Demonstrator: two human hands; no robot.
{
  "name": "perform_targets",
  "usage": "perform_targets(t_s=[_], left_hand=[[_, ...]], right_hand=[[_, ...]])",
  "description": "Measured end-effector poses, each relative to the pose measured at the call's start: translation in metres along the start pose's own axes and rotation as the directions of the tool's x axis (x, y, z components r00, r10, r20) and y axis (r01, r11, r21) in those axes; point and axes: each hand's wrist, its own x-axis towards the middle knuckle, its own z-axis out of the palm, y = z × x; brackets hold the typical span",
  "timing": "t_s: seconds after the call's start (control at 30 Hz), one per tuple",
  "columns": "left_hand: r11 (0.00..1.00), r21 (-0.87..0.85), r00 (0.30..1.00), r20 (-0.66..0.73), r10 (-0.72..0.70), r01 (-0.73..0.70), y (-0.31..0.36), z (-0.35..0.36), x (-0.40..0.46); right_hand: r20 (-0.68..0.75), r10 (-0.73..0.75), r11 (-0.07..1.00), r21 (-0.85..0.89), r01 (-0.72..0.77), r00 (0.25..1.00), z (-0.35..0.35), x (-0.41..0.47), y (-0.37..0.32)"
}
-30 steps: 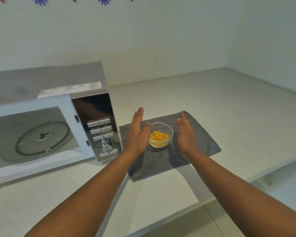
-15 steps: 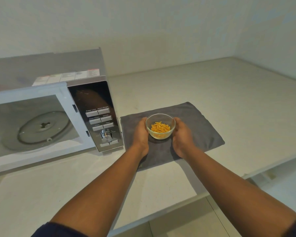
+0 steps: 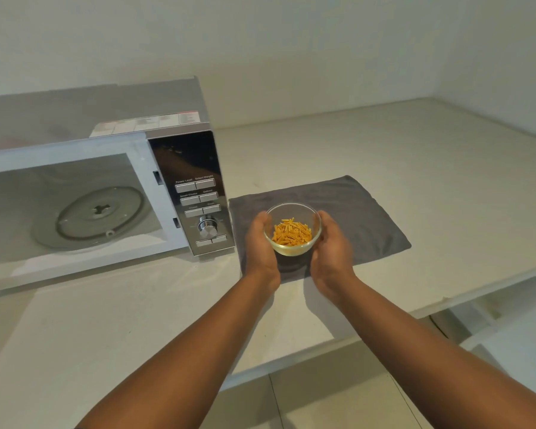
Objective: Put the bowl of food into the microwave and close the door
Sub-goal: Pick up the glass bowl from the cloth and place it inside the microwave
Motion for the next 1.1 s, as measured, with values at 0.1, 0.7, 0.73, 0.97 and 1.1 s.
perform_targets(t_s=[0.1,0.7,0.73,0.97,1.1], left_hand=[[1.000,-0.028,1.000,-0.008,0.003,-0.004,-0.003,-0.013,-0.017],[0.948,-0.099,0.894,-0.376,0.245,-0.302,0.033,-0.145,-0.070],[0.943,-0.091,0.877,-0.404,0.260,-0.321,0.039,-0.155,-0.071],[0.922,-0.086,0.825,-0.484,0.294,-0.379,0.085,-0.200,-0.071],[0.909,-0.072,0.816,-0.473,0.332,-0.412,0.119,-0.225,-0.057]], right_hand=[[0.005,-0.008,1.000,0.013,0.007,1.000,0.004,-0.018,0.010],[0.300,0.065,0.997,-0.061,-0.049,0.952,0.085,-0.117,0.101],[0.321,0.078,0.995,-0.087,-0.053,0.944,0.095,-0.121,0.106],[0.418,0.111,0.984,-0.175,-0.040,0.902,0.156,-0.127,0.125],[0.466,0.138,0.979,-0.195,-0.051,0.874,0.199,-0.118,0.130]])
